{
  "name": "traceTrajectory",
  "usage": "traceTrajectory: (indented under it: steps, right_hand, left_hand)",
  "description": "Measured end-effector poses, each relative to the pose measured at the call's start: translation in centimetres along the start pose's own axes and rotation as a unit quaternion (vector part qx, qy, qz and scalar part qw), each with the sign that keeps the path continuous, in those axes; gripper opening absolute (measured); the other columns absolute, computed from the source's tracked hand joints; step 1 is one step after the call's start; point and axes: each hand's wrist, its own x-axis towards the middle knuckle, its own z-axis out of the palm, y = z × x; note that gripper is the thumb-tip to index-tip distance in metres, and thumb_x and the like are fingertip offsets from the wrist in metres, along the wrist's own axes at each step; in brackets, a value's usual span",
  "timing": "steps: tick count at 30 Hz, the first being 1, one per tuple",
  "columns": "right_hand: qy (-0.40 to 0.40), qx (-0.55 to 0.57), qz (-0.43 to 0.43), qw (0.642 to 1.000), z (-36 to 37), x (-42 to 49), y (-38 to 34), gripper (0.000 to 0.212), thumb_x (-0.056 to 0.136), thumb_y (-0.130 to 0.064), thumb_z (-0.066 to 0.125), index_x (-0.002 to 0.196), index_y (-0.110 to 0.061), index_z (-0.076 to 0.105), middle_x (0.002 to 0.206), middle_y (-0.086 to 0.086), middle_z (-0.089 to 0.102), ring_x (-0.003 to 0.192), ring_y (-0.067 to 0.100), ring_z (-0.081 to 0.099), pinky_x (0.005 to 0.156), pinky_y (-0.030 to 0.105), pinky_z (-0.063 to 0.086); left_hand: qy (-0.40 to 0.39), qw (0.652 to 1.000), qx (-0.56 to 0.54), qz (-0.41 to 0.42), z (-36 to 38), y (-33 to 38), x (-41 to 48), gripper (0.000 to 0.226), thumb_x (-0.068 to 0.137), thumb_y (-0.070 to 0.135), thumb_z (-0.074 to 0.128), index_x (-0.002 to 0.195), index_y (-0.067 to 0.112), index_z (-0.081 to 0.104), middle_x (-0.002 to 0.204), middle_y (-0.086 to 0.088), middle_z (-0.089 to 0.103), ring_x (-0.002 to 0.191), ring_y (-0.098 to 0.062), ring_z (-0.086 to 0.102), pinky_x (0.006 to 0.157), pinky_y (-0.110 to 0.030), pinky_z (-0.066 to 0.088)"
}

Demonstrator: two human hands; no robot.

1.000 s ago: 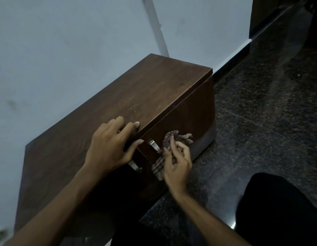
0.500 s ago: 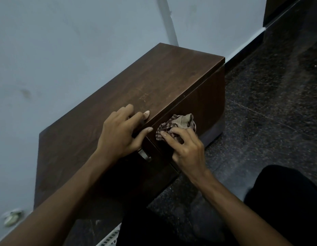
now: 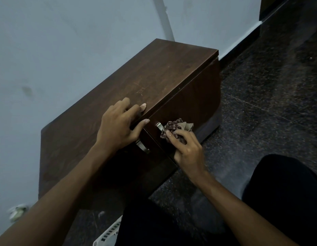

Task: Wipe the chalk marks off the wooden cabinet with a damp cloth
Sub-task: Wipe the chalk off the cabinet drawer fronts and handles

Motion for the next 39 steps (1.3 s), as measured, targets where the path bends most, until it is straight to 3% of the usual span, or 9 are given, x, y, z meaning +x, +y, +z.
traceTrajectory:
  steps: [3, 5, 7, 14, 19, 24, 28, 34, 39]
  right_hand:
    - [-0.011, 0.100, 0.110, 0.989, 0.7, -0.5, 0.2, 0.056, 0.072, 0.019, 0.067, 0.120, -0.009, 0.070, 0.114, 0.005, 0.064, 0.106, 0.024, 0.063, 0.087, 0.037, 0.058]
    - [-0.003, 0.161, 0.173, 0.972, 0.8, -0.2, -0.5, 0.046, 0.079, 0.018, 0.066, 0.118, -0.005, 0.070, 0.112, 0.003, 0.064, 0.107, 0.021, 0.064, 0.095, 0.023, 0.053]
    - [0.037, 0.202, 0.224, 0.953, 0.5, 0.8, -1.7, 0.044, 0.083, 0.018, 0.062, 0.120, -0.005, 0.070, 0.109, 0.004, 0.063, 0.105, 0.012, 0.062, 0.094, 0.010, 0.047]
    - [0.096, 0.240, 0.250, 0.933, 0.4, 2.1, -4.9, 0.037, 0.090, 0.009, 0.060, 0.124, -0.004, 0.067, 0.115, 0.005, 0.059, 0.108, -0.010, 0.053, 0.090, 0.003, 0.041]
    - [-0.003, 0.260, 0.368, 0.893, 1.9, -0.4, -3.1, 0.028, 0.092, 0.001, 0.064, 0.116, -0.012, 0.061, 0.122, 0.004, 0.057, 0.117, 0.014, 0.054, 0.087, -0.003, 0.036]
    - [0.042, 0.325, 0.440, 0.836, 2.1, 0.8, -4.7, 0.026, 0.094, -0.013, 0.066, 0.107, -0.033, 0.056, 0.119, -0.008, 0.057, 0.113, 0.005, 0.054, 0.087, 0.004, 0.039]
    - [0.098, 0.330, 0.403, 0.848, 1.8, 1.0, -5.9, 0.031, 0.094, -0.009, 0.065, 0.105, -0.036, 0.057, 0.119, -0.010, 0.058, 0.110, -0.008, 0.053, 0.086, 0.002, 0.040]
    - [0.055, 0.279, 0.394, 0.874, 2.5, 0.2, -3.4, 0.040, 0.088, 0.007, 0.064, 0.120, -0.017, 0.065, 0.125, 0.001, 0.064, 0.119, 0.012, 0.058, 0.101, 0.024, 0.049]
    - [0.052, 0.268, 0.325, 0.905, 1.0, 2.5, -3.6, 0.046, 0.081, 0.016, 0.059, 0.112, -0.015, 0.072, 0.109, -0.017, 0.064, 0.108, 0.003, 0.060, 0.093, 0.014, 0.049]
  left_hand:
    - [0.009, 1.000, 0.006, -0.002, -0.1, 0.2, -0.1, 0.035, 0.094, 0.044, 0.065, 0.098, 0.010, 0.065, 0.087, 0.005, 0.033, 0.071, -0.012, 0.034, 0.062, -0.029, 0.030]
    - [0.012, 1.000, 0.009, -0.001, -0.1, 0.2, -0.1, 0.034, 0.094, 0.043, 0.066, 0.096, 0.009, 0.064, 0.086, 0.005, 0.032, 0.071, -0.012, 0.033, 0.061, -0.029, 0.030]
    - [0.011, 1.000, 0.005, 0.001, 0.0, 0.2, -0.1, 0.034, 0.095, 0.043, 0.066, 0.095, 0.009, 0.063, 0.085, 0.003, 0.035, 0.070, -0.014, 0.035, 0.059, -0.032, 0.034]
    - [0.008, 1.000, -0.002, -0.001, 0.2, 0.0, 0.0, 0.034, 0.094, 0.042, 0.069, 0.097, 0.009, 0.063, 0.085, -0.001, 0.041, 0.070, -0.017, 0.039, 0.059, -0.036, 0.039]
    - [0.006, 1.000, 0.000, 0.002, 0.2, 0.0, 0.0, 0.034, 0.095, 0.042, 0.067, 0.096, 0.009, 0.063, 0.085, -0.001, 0.041, 0.069, -0.018, 0.040, 0.059, -0.037, 0.041]
    - [0.011, 1.000, 0.000, 0.002, 0.2, 0.0, -0.1, 0.035, 0.095, 0.043, 0.066, 0.097, 0.008, 0.065, 0.085, 0.000, 0.040, 0.070, -0.019, 0.041, 0.059, -0.039, 0.041]
    - [0.016, 1.000, -0.002, 0.004, 0.2, 0.0, 0.0, 0.036, 0.096, 0.044, 0.065, 0.095, 0.008, 0.063, 0.086, 0.002, 0.037, 0.070, -0.017, 0.039, 0.060, -0.036, 0.039]
    - [0.018, 1.000, -0.001, 0.004, 0.3, -0.1, -0.1, 0.035, 0.096, 0.044, 0.065, 0.094, 0.009, 0.062, 0.087, 0.002, 0.036, 0.071, -0.015, 0.036, 0.060, -0.035, 0.037]
    - [0.018, 1.000, 0.002, 0.008, 0.3, -0.1, -0.1, 0.035, 0.095, 0.044, 0.065, 0.095, 0.009, 0.062, 0.087, 0.003, 0.034, 0.072, -0.014, 0.035, 0.061, -0.032, 0.034]
